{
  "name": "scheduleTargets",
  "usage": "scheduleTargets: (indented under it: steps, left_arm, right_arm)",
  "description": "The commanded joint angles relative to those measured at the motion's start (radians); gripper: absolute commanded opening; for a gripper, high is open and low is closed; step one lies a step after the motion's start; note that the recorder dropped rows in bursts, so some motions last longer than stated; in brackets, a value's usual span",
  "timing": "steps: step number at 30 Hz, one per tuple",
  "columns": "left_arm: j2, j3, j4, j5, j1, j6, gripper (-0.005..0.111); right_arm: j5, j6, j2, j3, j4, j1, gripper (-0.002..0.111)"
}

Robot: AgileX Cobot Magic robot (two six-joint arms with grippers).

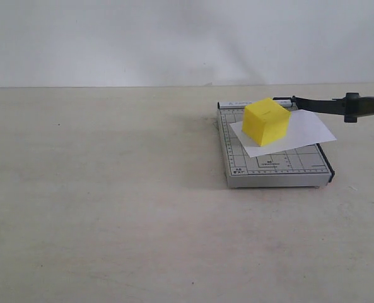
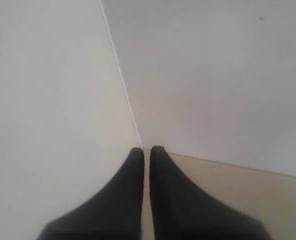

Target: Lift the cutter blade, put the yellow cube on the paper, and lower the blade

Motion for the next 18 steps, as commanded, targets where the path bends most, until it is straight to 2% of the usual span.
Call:
scheduleTargets:
  steps: [1, 6, 9, 14, 18]
  left_arm:
    - [-0.324, 0.370, 0.009, -0.175, 0.005, -0.080, 0.004]
    - [-0.607, 0.701, 0.010, -0.175, 0.001, -0.137, 0.004]
    - [-0.713, 0.858, 0.001, -0.181, 0.001, -0.185, 0.004]
    - [-0.760, 1.104, -0.065, -0.246, 0.001, -0.197, 0.004]
    - [-0.758, 1.269, -0.093, -0.413, 0.001, -0.260, 0.004]
  right_arm:
    - [0.010, -0.004, -0.002, 0.001, 0.000, 0.001, 0.000]
    - [0.027, -0.004, -0.002, 0.001, 0.000, 0.001, 0.000]
    - [0.038, -0.004, -0.002, 0.001, 0.000, 0.001, 0.000]
    - [0.052, -0.004, -0.002, 0.001, 0.000, 0.001, 0.000]
    - [0.044, -0.018, -0.002, 0.001, 0.000, 0.001, 0.000]
